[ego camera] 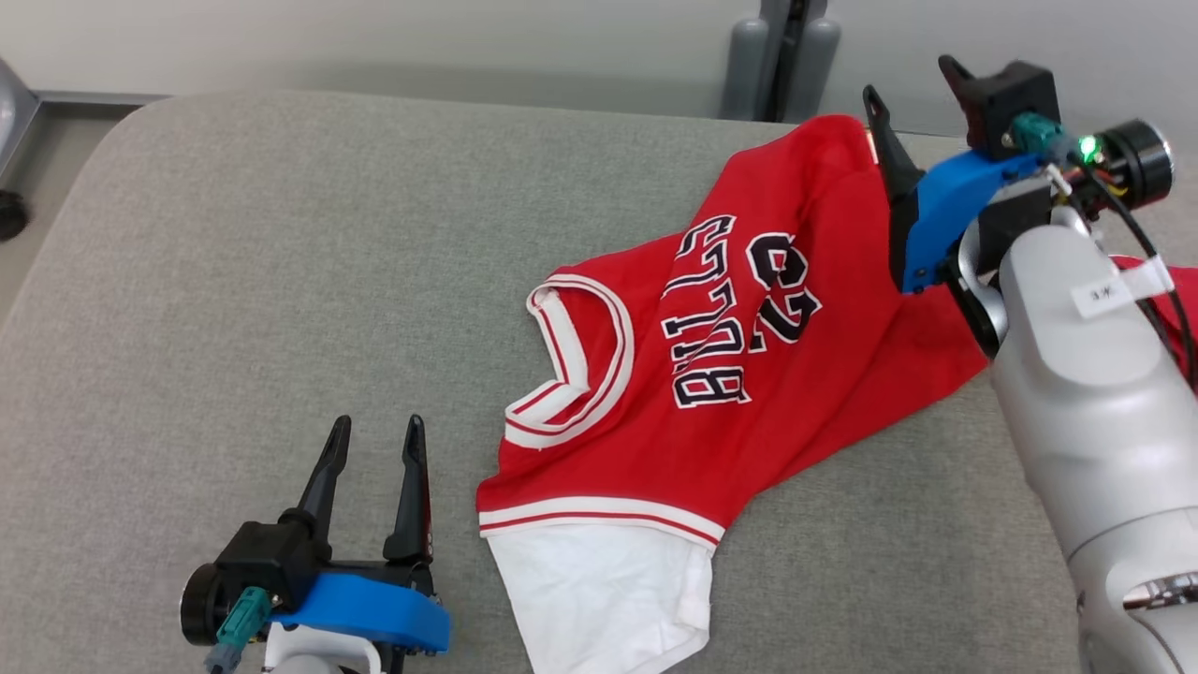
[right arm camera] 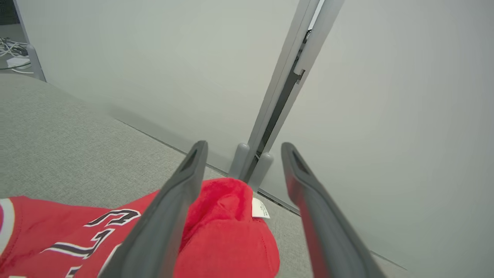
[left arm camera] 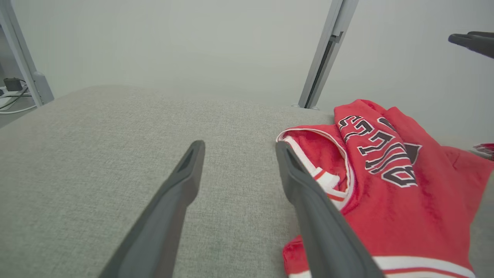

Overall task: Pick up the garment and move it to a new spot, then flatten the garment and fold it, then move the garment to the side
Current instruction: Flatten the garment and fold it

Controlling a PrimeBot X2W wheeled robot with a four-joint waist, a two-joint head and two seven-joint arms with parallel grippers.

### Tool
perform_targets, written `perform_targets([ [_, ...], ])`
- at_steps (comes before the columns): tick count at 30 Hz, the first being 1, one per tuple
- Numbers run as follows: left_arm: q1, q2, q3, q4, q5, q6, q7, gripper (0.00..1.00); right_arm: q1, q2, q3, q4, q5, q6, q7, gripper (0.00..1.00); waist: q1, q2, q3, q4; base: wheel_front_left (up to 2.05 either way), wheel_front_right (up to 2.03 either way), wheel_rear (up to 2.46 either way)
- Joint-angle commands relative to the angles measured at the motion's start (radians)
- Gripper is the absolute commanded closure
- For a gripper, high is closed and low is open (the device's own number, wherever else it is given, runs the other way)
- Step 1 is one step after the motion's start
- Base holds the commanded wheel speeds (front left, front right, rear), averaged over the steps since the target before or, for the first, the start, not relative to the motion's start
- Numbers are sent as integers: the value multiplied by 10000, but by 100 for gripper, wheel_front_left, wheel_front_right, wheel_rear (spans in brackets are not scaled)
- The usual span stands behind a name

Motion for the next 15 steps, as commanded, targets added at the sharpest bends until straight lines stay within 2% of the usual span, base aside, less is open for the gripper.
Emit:
perform_targets([
  [1,125,54,-18,36,44,-49,-45,0,417,71,-163,-86,204,-3,-341,0,0,0,-314,-334,0,0,0],
  [7,295,78,-242,157,4,-133,229,0,1893,264,-633,-900,572,-3,-895,0,0,0,-693,-753,0,0,0],
  [13,289,220,-639,548,-97,-414,1047,0,4325,592,-1171,-3058,1005,-3,-993,0,0,0,-889,-1203,0,0,0],
  [14,149,321,-742,716,-163,-541,1327,0,5083,691,-1294,-3846,1119,-3,-990,0,0,0,-882,-1372,0,0,0],
  [15,149,321,-742,716,-163,-541,1327,0,5083,691,-1294,-3846,1119,-3,-990,0,0,0,-882,-1372,0,0,0],
])
